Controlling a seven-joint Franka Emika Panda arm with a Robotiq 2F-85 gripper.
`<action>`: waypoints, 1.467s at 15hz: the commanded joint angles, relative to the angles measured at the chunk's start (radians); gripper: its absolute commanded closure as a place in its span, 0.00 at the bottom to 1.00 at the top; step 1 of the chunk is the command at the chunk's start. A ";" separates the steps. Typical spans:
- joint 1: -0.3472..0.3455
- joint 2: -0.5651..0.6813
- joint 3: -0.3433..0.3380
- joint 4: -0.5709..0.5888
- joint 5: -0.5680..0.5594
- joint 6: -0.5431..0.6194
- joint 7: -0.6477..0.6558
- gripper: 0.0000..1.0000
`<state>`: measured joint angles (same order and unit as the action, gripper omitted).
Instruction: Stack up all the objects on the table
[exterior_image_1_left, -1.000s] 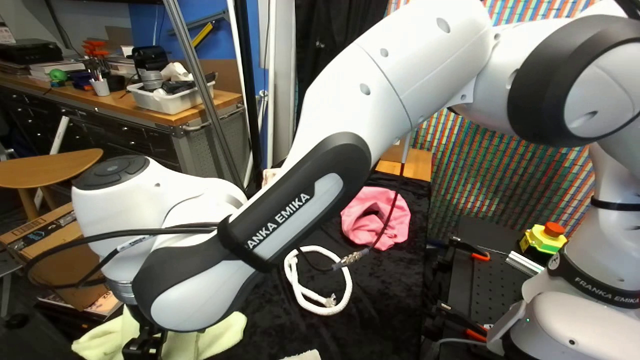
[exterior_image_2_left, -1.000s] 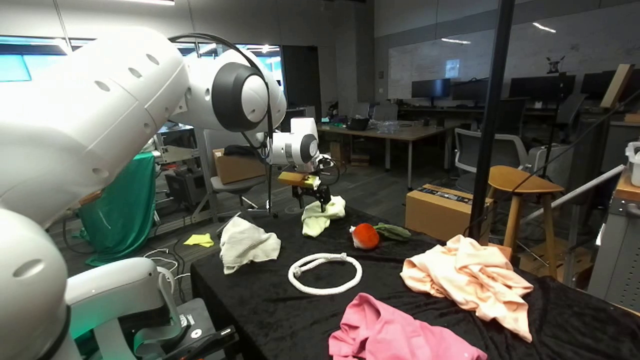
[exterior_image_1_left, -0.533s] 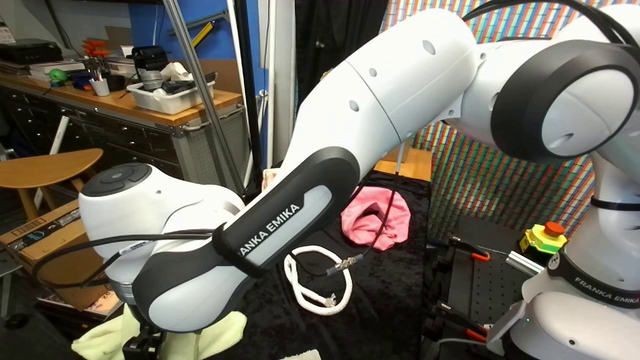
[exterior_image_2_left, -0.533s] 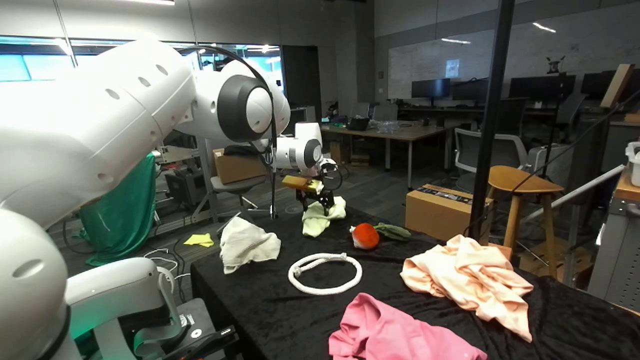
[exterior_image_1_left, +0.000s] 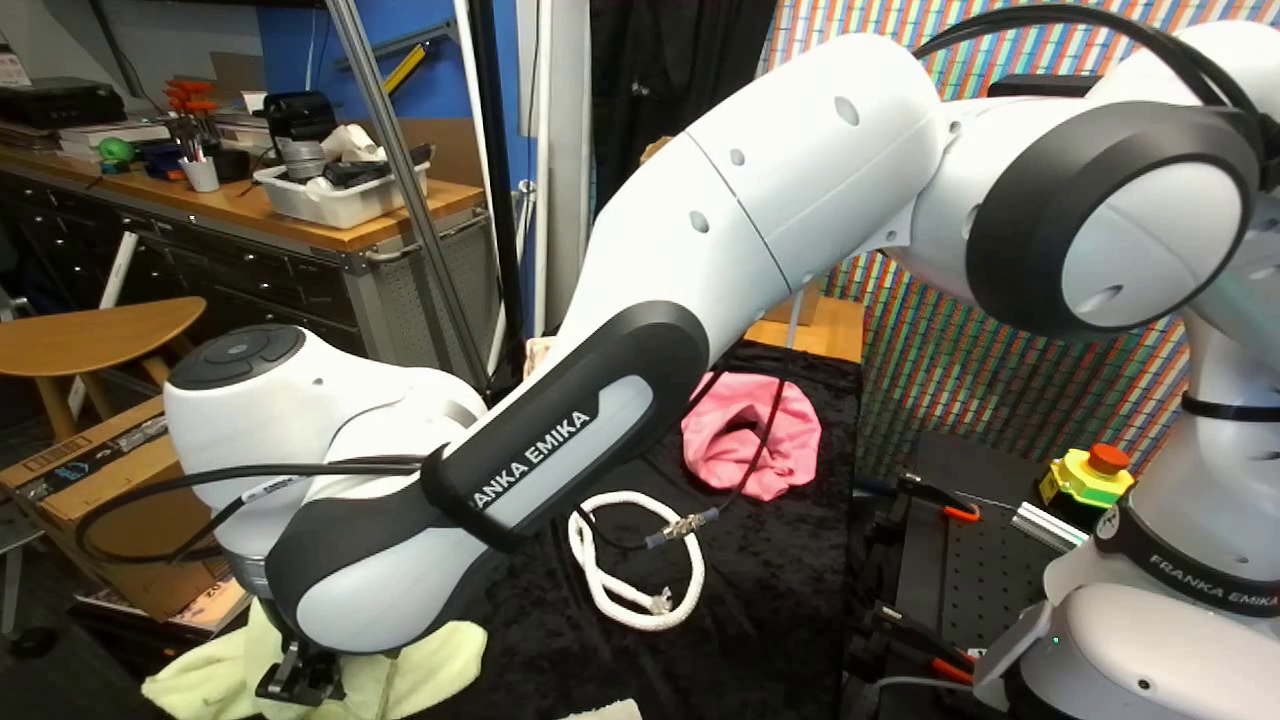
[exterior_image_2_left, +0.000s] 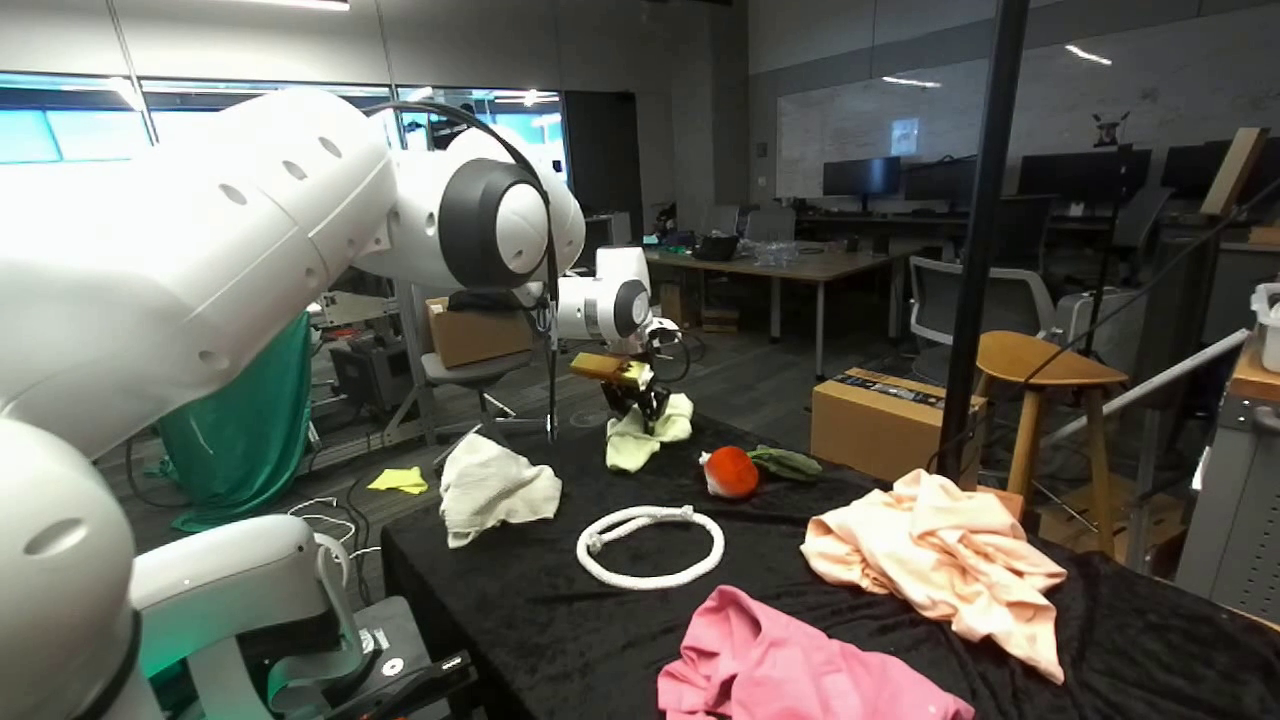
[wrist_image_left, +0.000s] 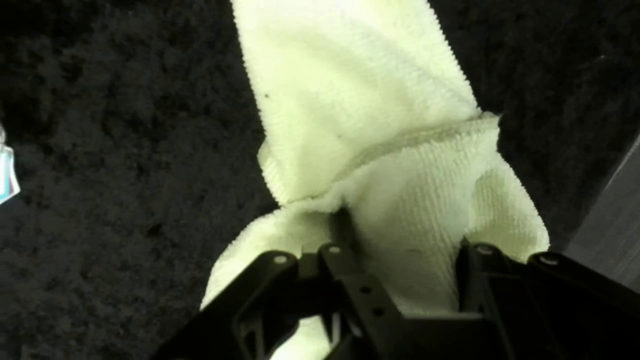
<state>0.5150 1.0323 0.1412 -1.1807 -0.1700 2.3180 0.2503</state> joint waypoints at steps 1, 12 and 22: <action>-0.002 -0.003 0.007 0.035 0.009 -0.033 -0.002 0.87; -0.047 -0.245 0.108 -0.100 0.028 -0.295 -0.118 0.95; -0.220 -0.671 0.129 -0.554 0.137 -0.292 -0.213 0.96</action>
<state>0.3422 0.5144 0.2874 -1.5431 -0.0973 1.9738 0.0703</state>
